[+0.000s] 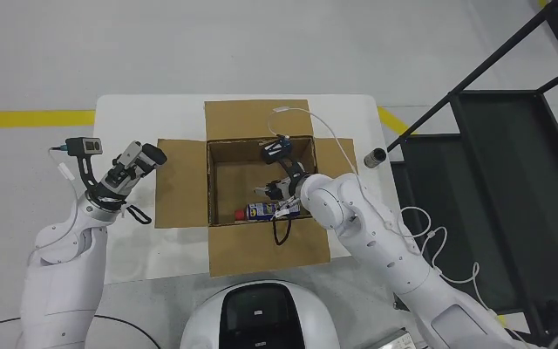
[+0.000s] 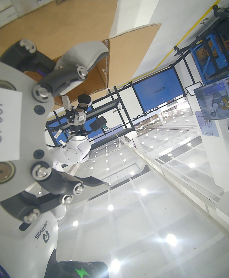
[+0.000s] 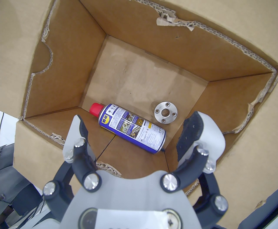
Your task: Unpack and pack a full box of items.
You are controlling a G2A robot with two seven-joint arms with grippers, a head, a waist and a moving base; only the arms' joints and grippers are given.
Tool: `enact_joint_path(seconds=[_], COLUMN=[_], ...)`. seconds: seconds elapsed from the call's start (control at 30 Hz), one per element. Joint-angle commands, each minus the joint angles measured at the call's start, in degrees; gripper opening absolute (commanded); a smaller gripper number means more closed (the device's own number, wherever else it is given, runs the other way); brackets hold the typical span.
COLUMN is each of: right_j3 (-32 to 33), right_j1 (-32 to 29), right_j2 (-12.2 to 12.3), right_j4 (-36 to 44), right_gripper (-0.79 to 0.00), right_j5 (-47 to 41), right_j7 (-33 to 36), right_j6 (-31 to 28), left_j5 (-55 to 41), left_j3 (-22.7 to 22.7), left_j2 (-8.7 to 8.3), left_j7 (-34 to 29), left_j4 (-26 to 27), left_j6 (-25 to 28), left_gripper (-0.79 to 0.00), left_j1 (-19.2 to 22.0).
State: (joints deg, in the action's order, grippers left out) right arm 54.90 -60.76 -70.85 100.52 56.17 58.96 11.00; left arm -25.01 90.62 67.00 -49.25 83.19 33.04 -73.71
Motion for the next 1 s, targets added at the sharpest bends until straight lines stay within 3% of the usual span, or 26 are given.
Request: enact_joint_path(seconds=[0.0,0.6,0.77,0.97], right_j3=[0.0,1.7,1.8,-2.5], right_j1=[0.0,-0.3,2.1,7.2], right_j2=[0.0,0.1,-0.4,-2.1], right_j4=[0.0,-1.2,-5.9,-15.3], right_gripper=[0.000,0.000,0.000,0.000], right_j5=[0.0,-0.6,-3.8,-6.3], right_j7=[0.0,-1.7,-1.1,0.2], right_j6=[0.0,-0.8,-1.3,-1.0], left_j5=[0.0,0.0,0.0,0.0], left_j3=[0.0,0.0,0.0,0.0], left_j2=[0.00,0.00,0.00,0.00], left_j7=[0.0,0.0,0.0,0.0], left_j4=[0.0,0.0,0.0,0.0], left_j6=[0.0,0.0,0.0,0.0], left_gripper=[0.000,0.000,0.000,0.000], left_j1=[0.0,0.0,0.0,0.0])
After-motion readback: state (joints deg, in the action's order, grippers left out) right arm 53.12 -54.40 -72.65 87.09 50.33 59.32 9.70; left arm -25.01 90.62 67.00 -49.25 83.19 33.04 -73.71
